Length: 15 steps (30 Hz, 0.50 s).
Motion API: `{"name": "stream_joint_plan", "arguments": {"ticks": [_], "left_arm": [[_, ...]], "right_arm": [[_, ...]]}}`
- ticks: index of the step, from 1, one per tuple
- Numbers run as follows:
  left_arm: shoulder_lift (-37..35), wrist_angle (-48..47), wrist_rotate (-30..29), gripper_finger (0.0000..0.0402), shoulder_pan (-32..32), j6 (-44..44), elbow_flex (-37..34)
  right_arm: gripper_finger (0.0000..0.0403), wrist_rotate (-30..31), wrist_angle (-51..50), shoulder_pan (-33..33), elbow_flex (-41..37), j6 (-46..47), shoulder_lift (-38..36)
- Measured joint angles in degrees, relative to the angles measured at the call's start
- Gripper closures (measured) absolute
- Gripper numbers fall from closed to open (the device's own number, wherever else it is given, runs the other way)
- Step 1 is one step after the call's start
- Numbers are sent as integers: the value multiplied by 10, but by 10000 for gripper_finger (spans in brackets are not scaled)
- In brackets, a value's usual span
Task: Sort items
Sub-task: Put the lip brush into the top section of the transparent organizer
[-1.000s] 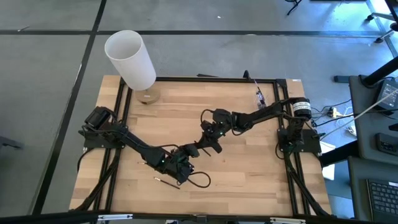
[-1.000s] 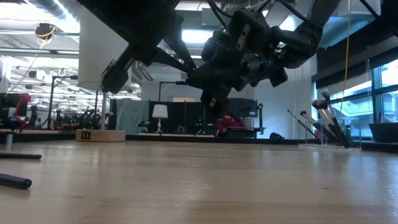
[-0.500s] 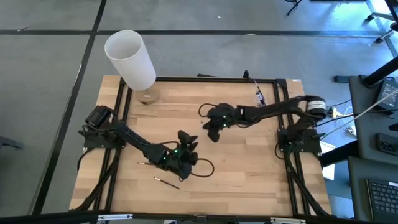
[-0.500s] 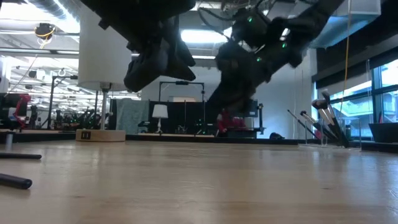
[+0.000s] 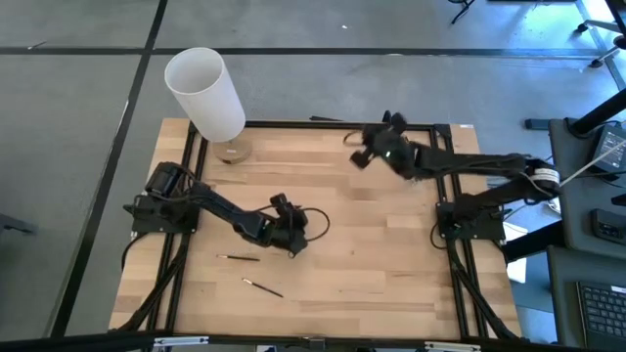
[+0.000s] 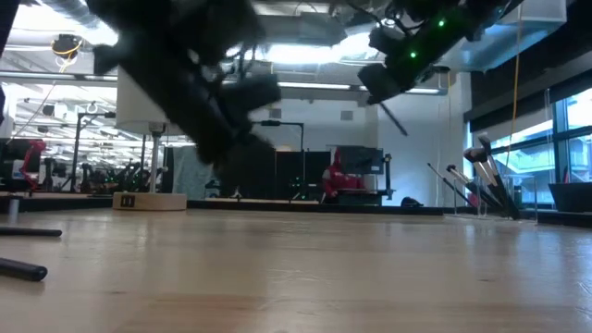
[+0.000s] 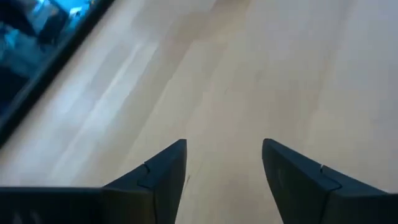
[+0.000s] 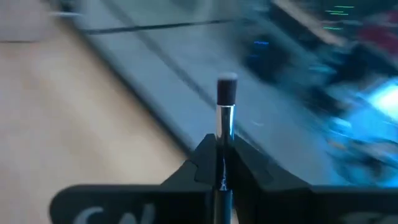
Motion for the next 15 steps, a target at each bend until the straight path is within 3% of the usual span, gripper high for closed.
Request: {"name": "stream_joint_plan", "arguments": {"ticks": [3, 8, 15], "left_arm": [[8, 14, 0, 206, 13, -54, -32], [9, 23, -9, 216, 18, -133, -65], [9, 27, -42, 225, 4, -169, -90]], "right_arm": [[375, 26, -5, -64, 0, -23, -13], [368, -37, -3, -174, -13, -16, -9], [373, -49, 6, -250, -57, 16, -10]]}}
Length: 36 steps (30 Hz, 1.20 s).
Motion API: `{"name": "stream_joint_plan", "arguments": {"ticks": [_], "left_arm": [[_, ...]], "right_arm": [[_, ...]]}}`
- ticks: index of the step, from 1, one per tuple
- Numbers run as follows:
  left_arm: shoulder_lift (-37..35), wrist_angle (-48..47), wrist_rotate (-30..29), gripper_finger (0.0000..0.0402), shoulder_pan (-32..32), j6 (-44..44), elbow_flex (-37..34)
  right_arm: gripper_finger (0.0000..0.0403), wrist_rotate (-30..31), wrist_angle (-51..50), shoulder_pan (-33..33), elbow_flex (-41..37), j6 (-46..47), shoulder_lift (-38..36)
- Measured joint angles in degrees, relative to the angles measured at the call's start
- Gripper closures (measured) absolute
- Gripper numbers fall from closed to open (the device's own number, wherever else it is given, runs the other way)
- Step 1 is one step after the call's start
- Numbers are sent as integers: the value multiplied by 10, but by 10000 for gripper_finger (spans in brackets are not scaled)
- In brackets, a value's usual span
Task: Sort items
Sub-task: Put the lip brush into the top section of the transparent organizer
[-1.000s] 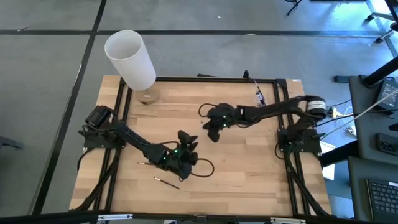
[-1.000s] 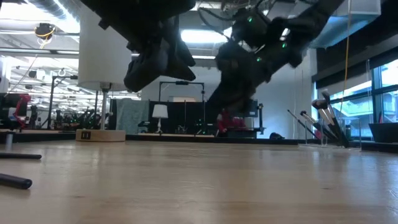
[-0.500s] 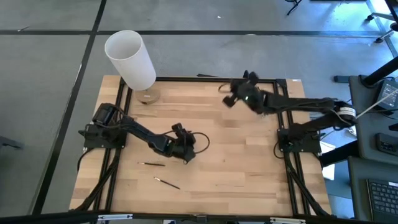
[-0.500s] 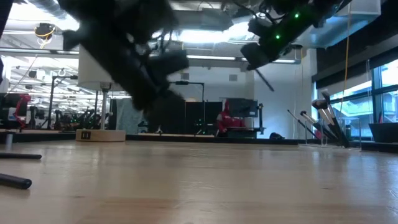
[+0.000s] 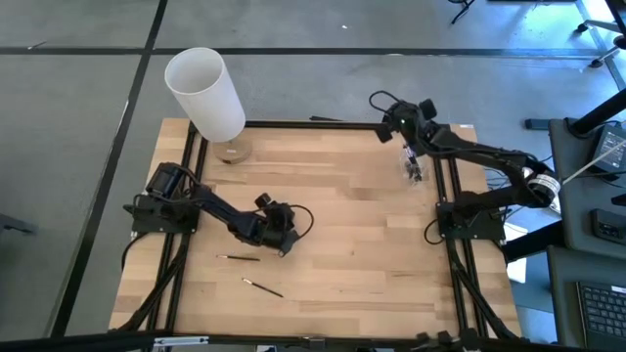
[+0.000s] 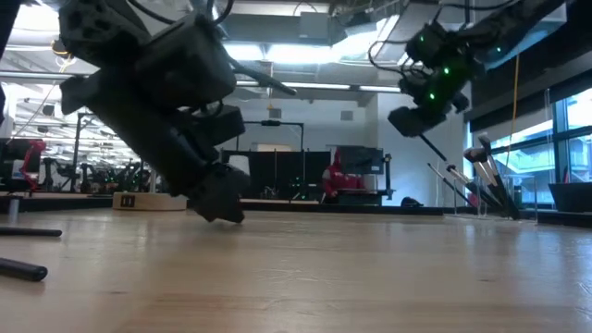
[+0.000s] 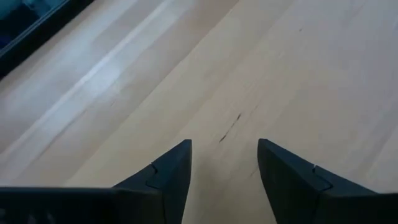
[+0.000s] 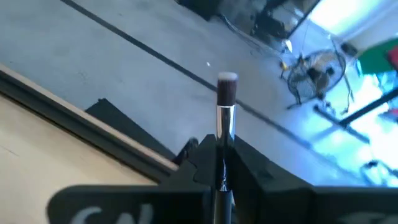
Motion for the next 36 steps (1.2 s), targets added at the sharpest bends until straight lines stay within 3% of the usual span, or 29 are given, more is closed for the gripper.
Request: {"name": "stream_joint_plan", "arguments": {"ticks": [6, 23, 36], "left_arm": [[0, 2, -11, 226, -6, -13, -8], [0, 24, -8, 227, -8, -19, -9], [0, 24, -8, 229, -8, -19, -9]], "right_arm": [[372, -8, 54, -26, -55, 15, 0], [367, -34, 46, -33, -100, 42, 0], [290, -46, -6, -31, -100, 53, 0]]}}
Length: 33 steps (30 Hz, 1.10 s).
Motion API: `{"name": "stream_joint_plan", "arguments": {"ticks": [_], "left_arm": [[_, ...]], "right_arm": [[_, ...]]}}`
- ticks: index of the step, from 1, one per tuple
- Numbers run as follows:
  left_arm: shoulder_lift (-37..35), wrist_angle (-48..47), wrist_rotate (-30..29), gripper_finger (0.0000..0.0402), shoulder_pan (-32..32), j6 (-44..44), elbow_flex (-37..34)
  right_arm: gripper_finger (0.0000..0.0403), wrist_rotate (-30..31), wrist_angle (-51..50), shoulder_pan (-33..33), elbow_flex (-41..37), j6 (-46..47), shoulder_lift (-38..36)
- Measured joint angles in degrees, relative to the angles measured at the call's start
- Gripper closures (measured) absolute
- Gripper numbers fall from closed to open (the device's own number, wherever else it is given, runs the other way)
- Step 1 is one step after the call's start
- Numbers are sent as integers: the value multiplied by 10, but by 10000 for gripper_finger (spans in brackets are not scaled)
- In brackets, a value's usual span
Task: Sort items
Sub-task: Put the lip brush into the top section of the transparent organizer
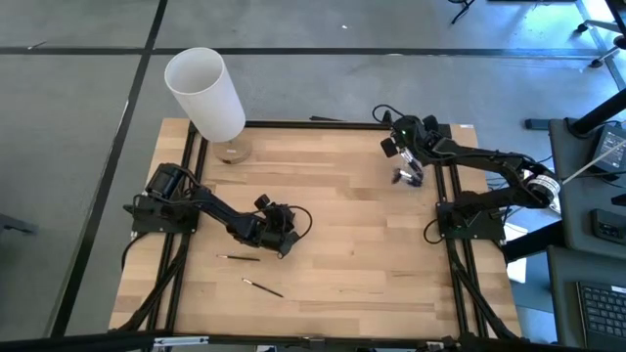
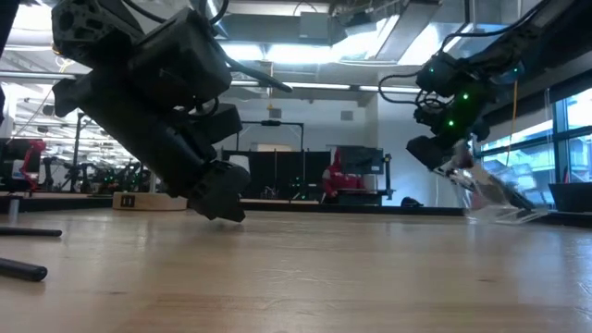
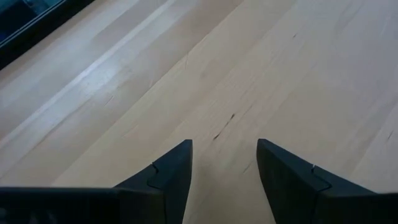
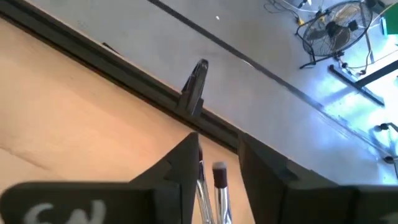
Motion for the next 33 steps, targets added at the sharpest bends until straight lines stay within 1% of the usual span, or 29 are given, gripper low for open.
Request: {"name": "stream_joint_plan", "arguments": {"ticks": [4, 9, 15, 21, 23, 26, 27, 30, 33], "left_arm": [[0, 0, 0, 229, 0, 0, 0], [0, 0, 0, 229, 0, 0, 0], [0, 0, 0, 229, 0, -1, 0], [0, 0, 0, 229, 0, -4, 0], [0, 0, 0, 229, 0, -5, 0], [0, 0, 0, 229, 0, -14, 0], [0, 0, 0, 229, 0, -15, 0], [0, 0, 0, 229, 0, -20, 0], [0, 0, 0, 229, 0, -24, 0]], "right_arm": [[282, -1, -6, 5, 5, 4, -15], [281, 0, -7, 8, 5, 2, -63], [281, -2, -55, 8, 6, 6, -121], [281, -65, -111, 13, 6, 47, -181], [281, -74, -122, 20, 6, 54, -202], [281, -73, -148, 30, 6, 71, -231], [281, -68, -160, 31, 6, 79, -240], [281, -22, -205, 31, 6, 107, -257], [281, -17, -258, 27, 6, 142, -261]]}}
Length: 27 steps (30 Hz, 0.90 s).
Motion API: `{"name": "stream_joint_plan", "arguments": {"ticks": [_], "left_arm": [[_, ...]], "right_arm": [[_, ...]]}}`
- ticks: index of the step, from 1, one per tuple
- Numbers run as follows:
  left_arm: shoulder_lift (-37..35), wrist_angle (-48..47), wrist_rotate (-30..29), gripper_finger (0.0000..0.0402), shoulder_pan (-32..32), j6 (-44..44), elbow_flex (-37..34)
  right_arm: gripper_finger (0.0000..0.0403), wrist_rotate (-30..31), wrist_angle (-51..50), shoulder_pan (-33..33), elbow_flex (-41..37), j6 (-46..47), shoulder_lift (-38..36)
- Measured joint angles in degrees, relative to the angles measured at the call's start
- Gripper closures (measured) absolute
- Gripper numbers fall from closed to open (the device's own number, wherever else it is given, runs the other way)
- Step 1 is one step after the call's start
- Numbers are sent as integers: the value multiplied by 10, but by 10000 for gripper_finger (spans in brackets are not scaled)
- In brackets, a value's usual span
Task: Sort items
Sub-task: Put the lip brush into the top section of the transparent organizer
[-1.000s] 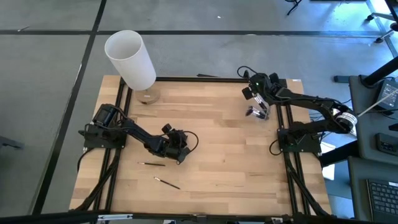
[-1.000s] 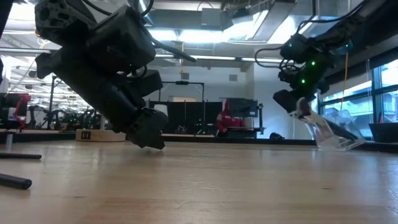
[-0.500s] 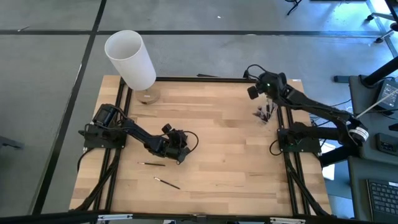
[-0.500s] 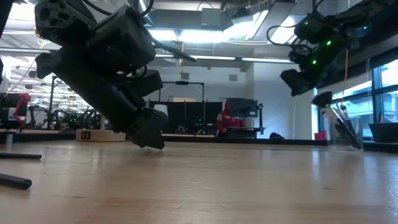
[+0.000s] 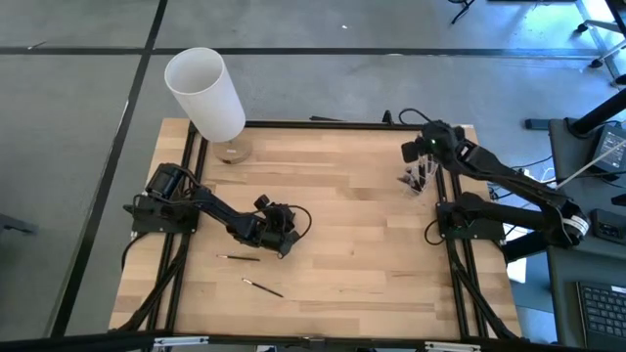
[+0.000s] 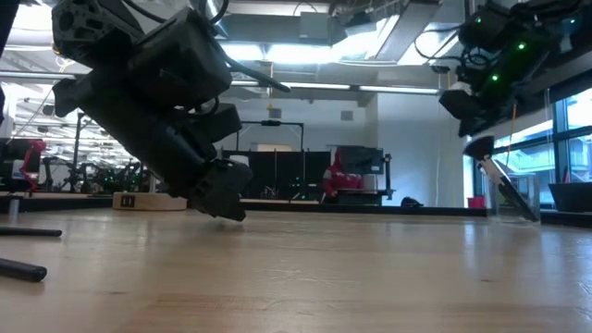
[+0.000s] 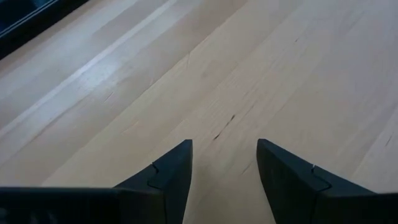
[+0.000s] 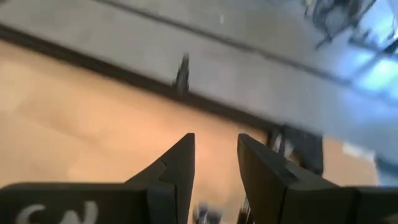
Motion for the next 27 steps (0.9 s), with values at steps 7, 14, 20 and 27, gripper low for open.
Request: {"name": "stream_joint_plan", "arguments": {"ticks": [7, 14, 20, 27], "left_arm": [[-2, 6, -1, 229, 0, 12, 0], [-82, -23, 39, 229, 2, 90, 0], [-192, -114, 183, 229, 21, 105, 1], [-277, -398, 339, 229, 38, 10, 1]], "right_arm": [[281, -160, -59, -5, 0, 58, -3], [281, -328, 81, 52, 0, 75, -30], [281, -335, 233, 156, -8, 89, -26], [281, -298, 444, 280, -81, 58, -9]]}}
